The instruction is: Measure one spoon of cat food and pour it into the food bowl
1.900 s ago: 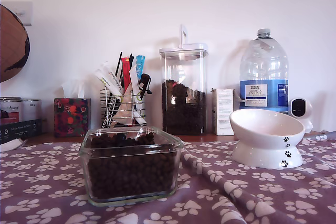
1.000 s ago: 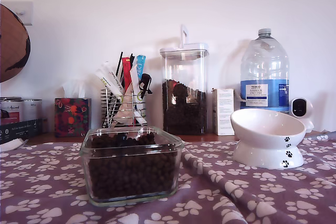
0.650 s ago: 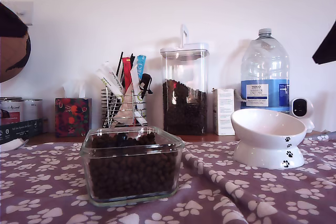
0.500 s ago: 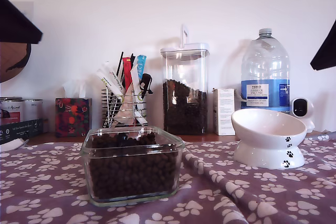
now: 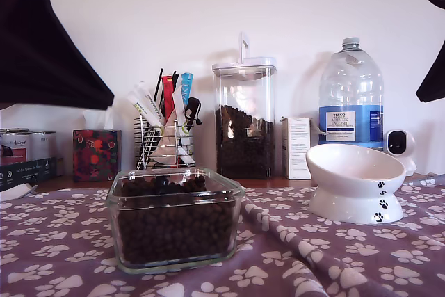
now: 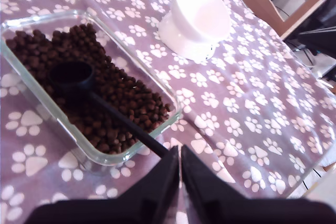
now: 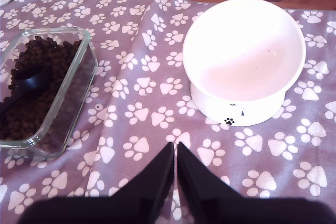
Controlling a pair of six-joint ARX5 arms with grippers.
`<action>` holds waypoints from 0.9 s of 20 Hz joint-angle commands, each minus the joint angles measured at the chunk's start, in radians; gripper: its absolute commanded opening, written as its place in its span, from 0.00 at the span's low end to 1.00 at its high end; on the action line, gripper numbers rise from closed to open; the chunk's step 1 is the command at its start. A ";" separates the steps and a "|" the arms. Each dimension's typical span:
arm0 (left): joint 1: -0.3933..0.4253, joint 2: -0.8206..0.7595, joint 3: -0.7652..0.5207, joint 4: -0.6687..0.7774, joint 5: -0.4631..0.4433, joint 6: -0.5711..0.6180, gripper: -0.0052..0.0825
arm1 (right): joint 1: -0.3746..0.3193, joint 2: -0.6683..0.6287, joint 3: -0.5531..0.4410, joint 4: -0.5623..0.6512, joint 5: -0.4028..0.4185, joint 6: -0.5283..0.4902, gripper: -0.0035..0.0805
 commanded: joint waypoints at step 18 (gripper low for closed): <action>0.257 0.386 0.204 -0.019 0.410 -0.218 0.55 | -0.002 0.000 0.003 0.040 -0.002 0.004 0.03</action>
